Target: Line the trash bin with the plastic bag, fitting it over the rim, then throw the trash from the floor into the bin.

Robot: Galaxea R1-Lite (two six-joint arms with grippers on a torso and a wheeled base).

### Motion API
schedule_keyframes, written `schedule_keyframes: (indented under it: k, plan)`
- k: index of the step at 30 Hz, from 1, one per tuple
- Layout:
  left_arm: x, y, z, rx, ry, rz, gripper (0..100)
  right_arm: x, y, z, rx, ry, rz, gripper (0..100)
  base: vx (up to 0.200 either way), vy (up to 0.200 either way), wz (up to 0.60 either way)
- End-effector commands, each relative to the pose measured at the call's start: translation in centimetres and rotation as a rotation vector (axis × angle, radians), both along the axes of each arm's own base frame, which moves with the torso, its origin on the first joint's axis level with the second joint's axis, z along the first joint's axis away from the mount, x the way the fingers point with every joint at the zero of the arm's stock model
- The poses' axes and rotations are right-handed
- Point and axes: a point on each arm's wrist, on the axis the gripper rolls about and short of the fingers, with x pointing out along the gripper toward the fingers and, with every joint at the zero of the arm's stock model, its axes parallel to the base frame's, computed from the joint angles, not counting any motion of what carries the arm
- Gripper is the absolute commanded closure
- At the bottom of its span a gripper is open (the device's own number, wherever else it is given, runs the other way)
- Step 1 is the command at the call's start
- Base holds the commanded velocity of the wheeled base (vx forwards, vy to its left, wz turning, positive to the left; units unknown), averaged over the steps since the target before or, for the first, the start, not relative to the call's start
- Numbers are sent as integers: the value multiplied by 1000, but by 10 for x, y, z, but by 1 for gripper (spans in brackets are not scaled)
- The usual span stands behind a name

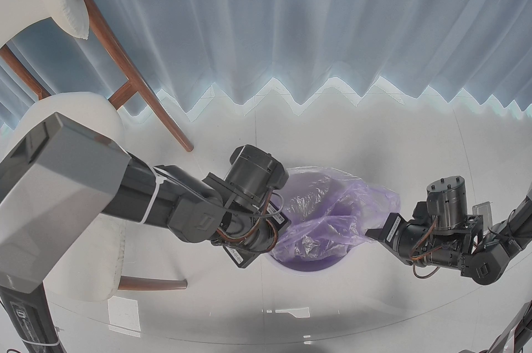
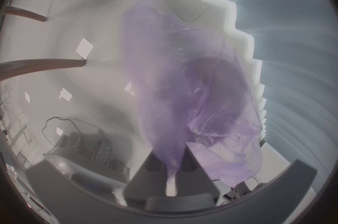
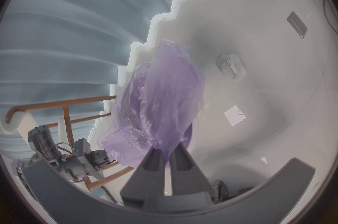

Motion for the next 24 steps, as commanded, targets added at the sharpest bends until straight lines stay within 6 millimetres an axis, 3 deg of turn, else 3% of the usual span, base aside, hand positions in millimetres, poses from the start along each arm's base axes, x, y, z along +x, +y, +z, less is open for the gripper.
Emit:
schedule_keyframes:
  k: [1,4,8,12,24]
  plan:
    - [-38,0,10,39,34,-73,100,-19,-7,-5,-57,21,36,100,0,0,0]
    - [-56,3,-13,142,64,-116,100,-28,-9,-14,-99,52,64,100,0,0,0]
    - [-61,9,-36,225,59,-152,100,-34,-11,-20,-159,66,106,100,0,0,0]
    - [-65,14,-48,247,31,-186,100,-38,-13,-28,-212,82,149,100,0,0,0]
    - [-62,18,-83,407,-30,-292,100,-23,-8,-68,-326,116,236,100,0,0,0]
